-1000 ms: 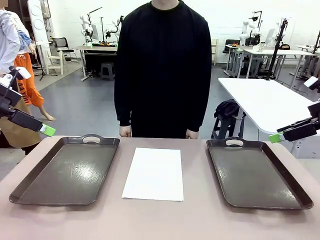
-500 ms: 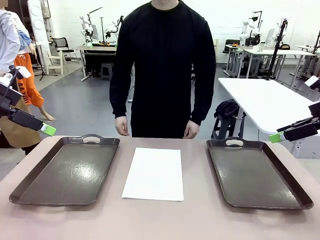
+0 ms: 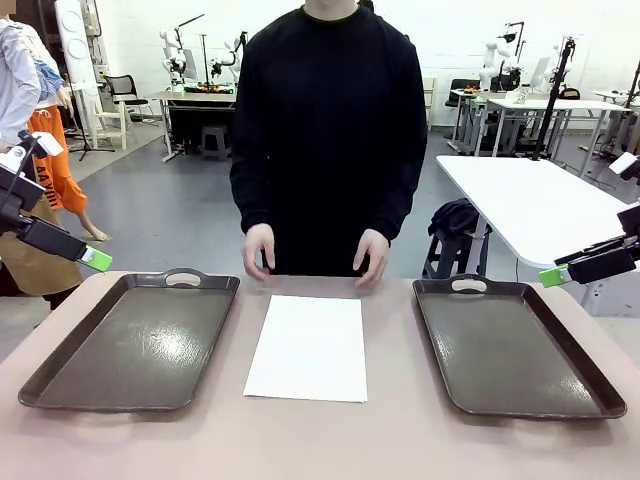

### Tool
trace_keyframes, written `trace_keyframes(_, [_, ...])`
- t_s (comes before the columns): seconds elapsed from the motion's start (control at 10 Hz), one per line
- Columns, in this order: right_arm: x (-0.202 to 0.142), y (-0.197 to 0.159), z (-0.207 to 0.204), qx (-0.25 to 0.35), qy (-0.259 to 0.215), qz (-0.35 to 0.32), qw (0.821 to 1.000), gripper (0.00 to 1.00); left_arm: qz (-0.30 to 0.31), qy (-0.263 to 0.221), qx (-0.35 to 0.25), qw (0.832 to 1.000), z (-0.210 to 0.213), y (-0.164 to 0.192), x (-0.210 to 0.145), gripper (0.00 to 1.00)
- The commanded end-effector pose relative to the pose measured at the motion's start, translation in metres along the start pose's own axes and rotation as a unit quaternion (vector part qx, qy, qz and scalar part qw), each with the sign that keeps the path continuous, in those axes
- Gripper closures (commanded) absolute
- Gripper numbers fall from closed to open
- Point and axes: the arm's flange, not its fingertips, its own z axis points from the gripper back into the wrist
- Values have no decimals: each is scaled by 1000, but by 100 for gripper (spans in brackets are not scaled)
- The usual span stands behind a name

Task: Sort the A4 documents.
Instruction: Receive the A4 Paper.

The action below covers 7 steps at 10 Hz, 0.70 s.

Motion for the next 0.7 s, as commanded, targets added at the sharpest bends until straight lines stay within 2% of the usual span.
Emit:
trace_keyframes(0.0, [1,-3,-2,9,-8,8,1000,0,-4,-4,-5,1000,1,2,-1,0])
trace_keyframes(0.6, [1,-3,-2,9,-8,8,1000,0,-4,-4,-5,1000,1,2,-1,0])
